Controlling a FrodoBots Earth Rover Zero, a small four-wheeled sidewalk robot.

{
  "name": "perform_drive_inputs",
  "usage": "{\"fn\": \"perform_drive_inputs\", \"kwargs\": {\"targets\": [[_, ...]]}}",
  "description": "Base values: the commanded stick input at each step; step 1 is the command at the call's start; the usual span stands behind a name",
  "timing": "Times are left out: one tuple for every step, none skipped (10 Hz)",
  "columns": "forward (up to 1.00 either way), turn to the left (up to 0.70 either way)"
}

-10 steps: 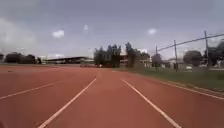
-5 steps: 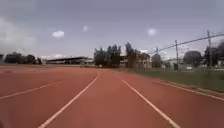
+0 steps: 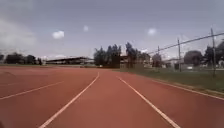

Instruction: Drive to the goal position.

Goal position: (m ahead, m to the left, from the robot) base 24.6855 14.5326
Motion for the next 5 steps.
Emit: {"fn": "perform_drive_inputs", "kwargs": {"targets": [[0.45, 0.0], [0.45, 0.0], [0.45, 0.0], [0.45, 0.0], [0.45, 0.0]]}}
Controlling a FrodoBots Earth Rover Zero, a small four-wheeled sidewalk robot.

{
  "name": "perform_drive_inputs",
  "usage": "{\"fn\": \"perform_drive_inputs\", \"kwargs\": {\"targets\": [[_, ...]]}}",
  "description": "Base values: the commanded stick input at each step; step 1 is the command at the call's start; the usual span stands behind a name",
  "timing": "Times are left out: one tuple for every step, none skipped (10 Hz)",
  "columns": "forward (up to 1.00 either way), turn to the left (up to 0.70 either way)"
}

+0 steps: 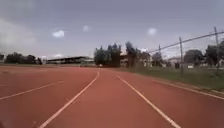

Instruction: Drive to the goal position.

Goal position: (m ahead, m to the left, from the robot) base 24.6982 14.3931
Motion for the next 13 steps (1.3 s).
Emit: {"fn": "perform_drive_inputs", "kwargs": {"targets": [[0.45, 0.0], [0.45, 0.0], [0.45, 0.0], [0.45, 0.0], [0.45, 0.0], [0.45, 0.0], [0.45, 0.0], [0.45, 0.0], [0.45, 0.0], [0.45, 0.0], [0.45, 0.0], [0.45, 0.0], [0.45, 0.0]]}}
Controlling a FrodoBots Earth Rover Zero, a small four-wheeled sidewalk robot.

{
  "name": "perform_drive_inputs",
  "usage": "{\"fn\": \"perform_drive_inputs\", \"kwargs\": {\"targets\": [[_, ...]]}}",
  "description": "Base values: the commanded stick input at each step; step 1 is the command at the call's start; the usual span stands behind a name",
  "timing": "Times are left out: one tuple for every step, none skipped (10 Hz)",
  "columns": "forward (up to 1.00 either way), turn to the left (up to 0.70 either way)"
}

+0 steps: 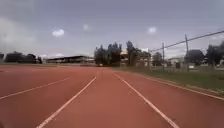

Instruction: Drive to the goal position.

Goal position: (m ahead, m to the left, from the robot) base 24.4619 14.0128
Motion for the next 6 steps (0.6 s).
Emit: {"fn": "perform_drive_inputs", "kwargs": {"targets": [[0.45, 0.0], [0.45, 0.0], [0.45, 0.0], [0.45, 0.0], [0.45, 0.0], [0.45, 0.0]]}}
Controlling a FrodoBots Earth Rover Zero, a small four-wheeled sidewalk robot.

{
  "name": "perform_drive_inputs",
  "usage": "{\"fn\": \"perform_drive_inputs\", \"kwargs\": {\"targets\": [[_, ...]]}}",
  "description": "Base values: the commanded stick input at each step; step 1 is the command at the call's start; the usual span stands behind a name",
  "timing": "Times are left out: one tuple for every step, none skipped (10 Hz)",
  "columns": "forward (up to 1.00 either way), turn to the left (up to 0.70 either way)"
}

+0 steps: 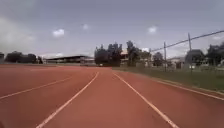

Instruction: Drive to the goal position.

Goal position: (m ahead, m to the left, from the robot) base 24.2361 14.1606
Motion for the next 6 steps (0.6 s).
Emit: {"fn": "perform_drive_inputs", "kwargs": {"targets": [[0.45, 0.0], [0.45, 0.0], [0.45, 0.0], [0.45, 0.0], [0.45, 0.0], [0.45, 0.0]]}}
